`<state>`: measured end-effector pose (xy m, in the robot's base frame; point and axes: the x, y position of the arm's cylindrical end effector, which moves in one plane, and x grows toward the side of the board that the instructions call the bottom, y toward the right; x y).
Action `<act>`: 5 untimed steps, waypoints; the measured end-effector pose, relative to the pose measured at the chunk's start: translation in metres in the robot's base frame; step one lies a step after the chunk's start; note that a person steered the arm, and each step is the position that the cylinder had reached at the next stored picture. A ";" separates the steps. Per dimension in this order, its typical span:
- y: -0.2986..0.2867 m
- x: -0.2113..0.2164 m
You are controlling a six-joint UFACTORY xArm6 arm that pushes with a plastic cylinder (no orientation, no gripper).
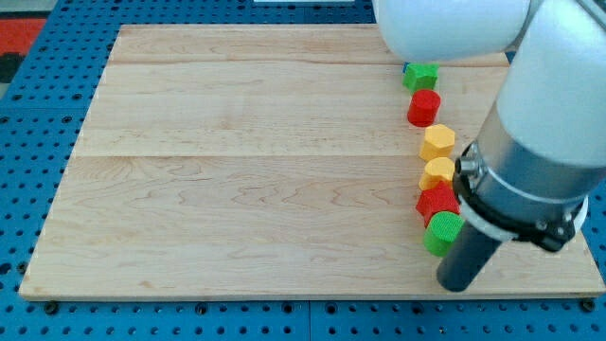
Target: Move your arm to the center right
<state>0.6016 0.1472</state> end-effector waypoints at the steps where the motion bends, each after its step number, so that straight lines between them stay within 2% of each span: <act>1: 0.001 -0.022; 3: 0.009 -0.024; 4: 0.031 -0.002; 5: 0.074 -0.019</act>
<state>0.5829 0.2209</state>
